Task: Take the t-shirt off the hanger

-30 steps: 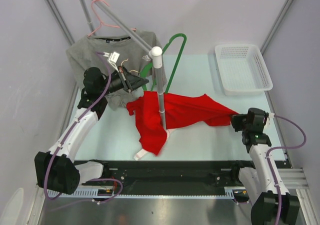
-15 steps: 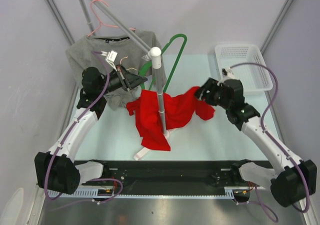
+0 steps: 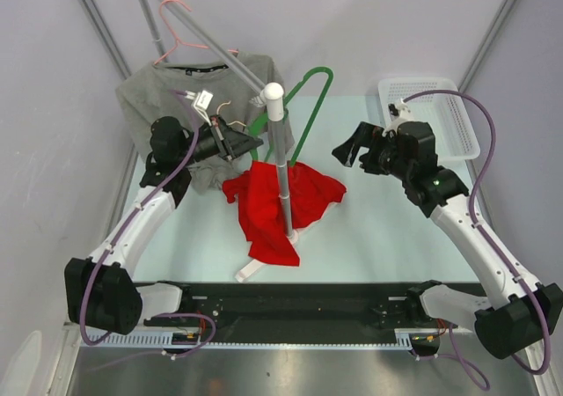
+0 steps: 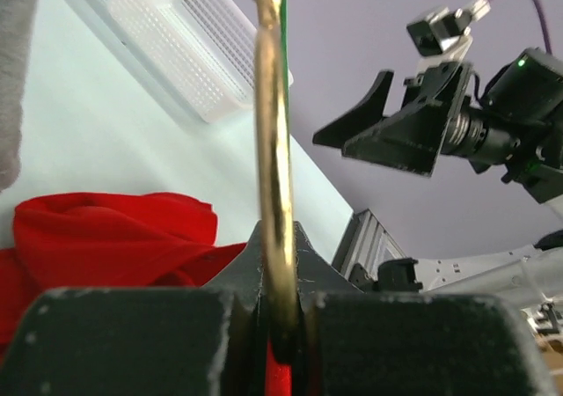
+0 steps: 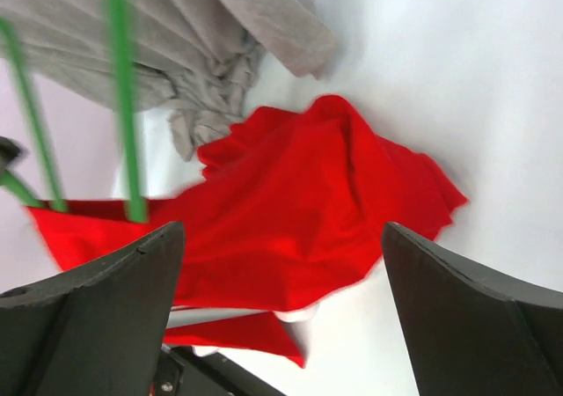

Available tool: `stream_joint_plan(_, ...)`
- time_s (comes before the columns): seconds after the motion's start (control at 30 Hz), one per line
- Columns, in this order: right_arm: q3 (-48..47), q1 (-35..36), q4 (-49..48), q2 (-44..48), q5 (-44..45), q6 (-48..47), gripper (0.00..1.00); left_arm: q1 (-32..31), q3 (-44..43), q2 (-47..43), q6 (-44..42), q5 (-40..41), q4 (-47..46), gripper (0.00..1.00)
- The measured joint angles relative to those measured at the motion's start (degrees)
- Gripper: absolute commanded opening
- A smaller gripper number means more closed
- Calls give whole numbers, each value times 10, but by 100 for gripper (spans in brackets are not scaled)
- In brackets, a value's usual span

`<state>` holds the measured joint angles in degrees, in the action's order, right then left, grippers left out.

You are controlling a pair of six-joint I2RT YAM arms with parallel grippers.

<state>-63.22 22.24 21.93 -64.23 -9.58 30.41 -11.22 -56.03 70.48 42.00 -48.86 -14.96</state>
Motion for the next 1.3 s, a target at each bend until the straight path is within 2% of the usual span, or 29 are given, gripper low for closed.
stream_joint_plan(0.03, -5, 3, -3, 0, 1, 4, 91, -4, 0, 3, 0, -3, 0, 0)
stream_joint_plan(0.1, -19, 17, -8, -2, 7, 18, 80, -17, -3, 15, 0, -11, 3, 0)
stream_joint_plan(0.23, -71, 56, -10, -30, 33, 48, 68, -45, -8, 35, -2, -18, 5, 0)
stream_joint_plan(0.47, -114, 120, -38, -71, 113, 107, 70, -79, -23, 41, -30, -8, 28, 0)
stream_joint_plan(0.9, -202, 169, 18, -163, 271, 236, 65, -83, -25, 41, -37, -4, 36, 0)
stream_joint_plan(1.0, -224, 174, 27, -184, 292, 255, 53, -83, -25, 43, -37, 3, 40, 0)
stream_joint_plan(1.07, -233, 174, 27, -195, 304, 264, 52, -84, -25, 46, -38, 0, 43, 0)
stream_joint_plan(1.17, -237, 174, 27, -209, 320, 282, 45, -87, -26, 49, -43, -7, 46, 0)
stream_joint_plan(1.27, -237, 174, 22, -218, 327, 301, 24, -89, -26, 52, -46, -9, 52, 0)
stream_joint_plan(1.3, -237, 175, 19, -219, 328, 309, 13, -89, -26, 53, -47, -9, 55, 0)
